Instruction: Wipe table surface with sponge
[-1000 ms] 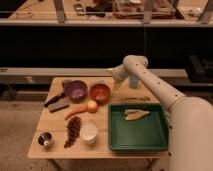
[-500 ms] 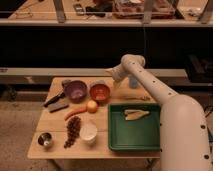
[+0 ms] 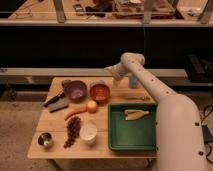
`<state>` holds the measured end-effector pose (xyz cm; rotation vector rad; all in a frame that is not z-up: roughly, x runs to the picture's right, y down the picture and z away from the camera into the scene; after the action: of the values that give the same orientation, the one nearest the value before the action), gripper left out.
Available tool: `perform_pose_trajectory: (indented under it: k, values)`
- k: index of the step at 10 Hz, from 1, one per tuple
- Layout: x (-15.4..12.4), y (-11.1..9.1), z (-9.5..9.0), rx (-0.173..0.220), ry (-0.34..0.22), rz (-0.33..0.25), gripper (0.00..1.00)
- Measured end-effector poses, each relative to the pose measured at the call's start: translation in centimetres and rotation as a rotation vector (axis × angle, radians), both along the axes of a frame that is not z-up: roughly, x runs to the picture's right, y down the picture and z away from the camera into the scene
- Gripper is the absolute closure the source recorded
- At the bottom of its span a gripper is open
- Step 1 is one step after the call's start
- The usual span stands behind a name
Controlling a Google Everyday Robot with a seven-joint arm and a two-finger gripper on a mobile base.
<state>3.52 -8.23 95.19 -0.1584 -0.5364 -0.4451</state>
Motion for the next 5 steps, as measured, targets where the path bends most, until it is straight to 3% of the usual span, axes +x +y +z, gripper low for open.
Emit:
perform_pose_trajectory:
  k: [5]
  values:
    - [0.16, -0.47, 0.24, -0.003, 0.003, 0.023, 0.20]
